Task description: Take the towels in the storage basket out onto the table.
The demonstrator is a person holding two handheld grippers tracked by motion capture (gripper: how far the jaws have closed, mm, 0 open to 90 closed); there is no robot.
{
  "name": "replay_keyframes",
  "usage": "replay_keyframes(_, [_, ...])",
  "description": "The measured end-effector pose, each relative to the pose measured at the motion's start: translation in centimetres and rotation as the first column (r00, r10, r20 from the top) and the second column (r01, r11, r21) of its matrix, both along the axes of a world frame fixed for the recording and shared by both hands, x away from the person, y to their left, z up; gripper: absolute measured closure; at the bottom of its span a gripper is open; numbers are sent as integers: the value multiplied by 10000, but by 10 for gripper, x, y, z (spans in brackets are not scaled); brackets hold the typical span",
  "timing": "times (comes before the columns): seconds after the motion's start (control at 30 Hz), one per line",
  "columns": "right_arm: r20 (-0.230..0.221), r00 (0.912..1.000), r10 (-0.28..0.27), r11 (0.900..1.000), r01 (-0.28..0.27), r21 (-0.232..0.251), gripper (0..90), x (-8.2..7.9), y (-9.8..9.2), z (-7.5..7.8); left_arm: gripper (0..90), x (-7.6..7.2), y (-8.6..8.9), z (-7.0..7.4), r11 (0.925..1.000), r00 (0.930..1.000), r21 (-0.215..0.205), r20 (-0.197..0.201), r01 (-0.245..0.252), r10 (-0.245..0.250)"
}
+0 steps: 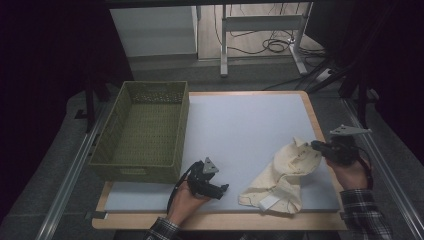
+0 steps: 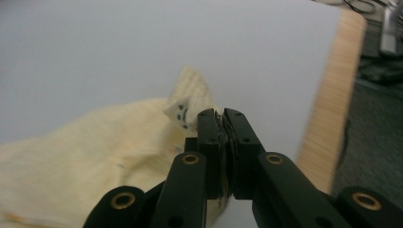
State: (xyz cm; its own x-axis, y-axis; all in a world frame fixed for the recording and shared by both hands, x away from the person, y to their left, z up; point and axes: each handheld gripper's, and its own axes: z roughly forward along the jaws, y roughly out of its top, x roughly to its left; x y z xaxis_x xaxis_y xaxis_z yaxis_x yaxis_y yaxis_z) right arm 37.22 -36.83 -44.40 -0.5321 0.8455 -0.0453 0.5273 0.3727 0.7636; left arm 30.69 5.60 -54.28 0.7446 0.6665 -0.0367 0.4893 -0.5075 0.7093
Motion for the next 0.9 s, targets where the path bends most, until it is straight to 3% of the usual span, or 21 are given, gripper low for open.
replay_keyframes(0.1, [-281,9967,-757,9971,757,-33,770,4,-21,-7,150,4,-2,2,10000,10000,89,-40,44,-43])
replay_keyframes(0.17, [-334,9946,-978,9951,982,92,746,1,-30,-10,176,6,-4,5,9999,10000,150,-19,63,-63])
replay_keyframes(0.27, [-378,9960,-808,9955,825,473,735,-10,-35,-9,223,12,-11,12,9995,9994,18,-55,328,-328])
replay_keyframes(0.4, [-473,9984,-302,9981,327,527,719,-24,-31,-9,280,19,-27,24,9963,9969,-372,-85,780,-784])
replay_keyframes(0.53, [-742,9971,163,9972,-108,746,708,-36,-24,-15,332,25,-48,34,9873,9895,-734,-203,1411,-1429])
replay_keyframes(0.67, [-974,9930,671,9942,-583,900,692,-50,-14,-23,370,27,-68,39,9738,9774,-1013,-368,2034,-2080])
replay_keyframes(0.9, [-1427,9797,1406,9859,-1254,1104,656,-77,2,-37,408,20,-95,42,9512,9531,-908,-428,2950,-2997])
